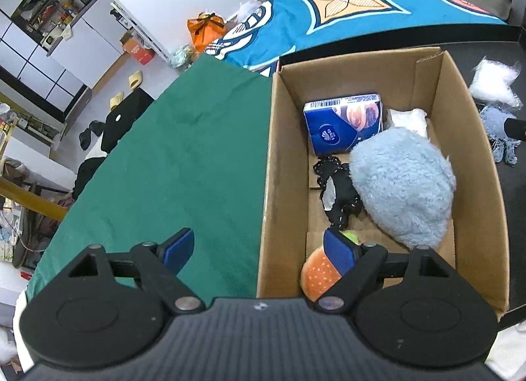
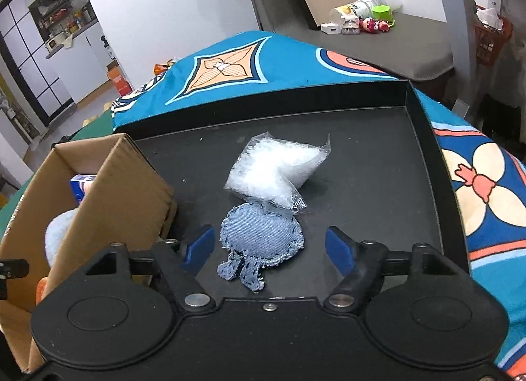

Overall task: Organize soft objects
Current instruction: 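Lower the right gripper and grasp the blue-grey denim plush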

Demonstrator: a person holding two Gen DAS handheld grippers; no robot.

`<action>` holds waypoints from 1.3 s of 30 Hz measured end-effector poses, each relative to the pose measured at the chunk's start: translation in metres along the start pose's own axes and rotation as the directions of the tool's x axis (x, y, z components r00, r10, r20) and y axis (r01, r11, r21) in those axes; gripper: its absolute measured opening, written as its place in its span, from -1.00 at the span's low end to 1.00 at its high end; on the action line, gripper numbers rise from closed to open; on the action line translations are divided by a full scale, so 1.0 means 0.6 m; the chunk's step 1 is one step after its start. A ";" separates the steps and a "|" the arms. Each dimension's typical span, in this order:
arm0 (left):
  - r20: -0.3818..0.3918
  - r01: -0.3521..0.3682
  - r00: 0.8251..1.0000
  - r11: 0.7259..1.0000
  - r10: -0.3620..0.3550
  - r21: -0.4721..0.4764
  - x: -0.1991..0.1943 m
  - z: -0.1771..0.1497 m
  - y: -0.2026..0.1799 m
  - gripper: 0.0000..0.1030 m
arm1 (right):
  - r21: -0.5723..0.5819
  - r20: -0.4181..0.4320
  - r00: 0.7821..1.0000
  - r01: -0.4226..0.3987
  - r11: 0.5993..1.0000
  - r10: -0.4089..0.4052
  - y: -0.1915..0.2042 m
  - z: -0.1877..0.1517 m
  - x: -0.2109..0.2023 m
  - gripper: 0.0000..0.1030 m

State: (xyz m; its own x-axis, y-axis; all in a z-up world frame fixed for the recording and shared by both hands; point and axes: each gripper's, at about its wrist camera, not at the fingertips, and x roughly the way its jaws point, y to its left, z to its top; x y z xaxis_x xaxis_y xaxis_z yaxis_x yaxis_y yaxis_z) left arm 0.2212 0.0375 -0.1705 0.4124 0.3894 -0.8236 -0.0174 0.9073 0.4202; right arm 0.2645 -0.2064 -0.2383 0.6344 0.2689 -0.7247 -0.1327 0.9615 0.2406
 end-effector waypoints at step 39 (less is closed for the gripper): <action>-0.001 -0.020 1.000 1.000 0.020 0.010 -0.011 -0.010 0.003 0.65 | 0.012 -0.106 0.985 0.138 0.990 -0.136 -0.023 -0.024 -0.027 0.43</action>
State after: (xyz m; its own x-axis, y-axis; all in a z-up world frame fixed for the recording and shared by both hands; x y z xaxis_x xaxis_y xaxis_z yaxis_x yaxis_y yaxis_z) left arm 0.2129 0.0374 -0.1669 0.4110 0.4076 -0.8154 -0.0163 0.8976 0.4405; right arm 0.2451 -0.2233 -0.2395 0.5624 0.1399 -0.8150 -0.0348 0.9887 0.1457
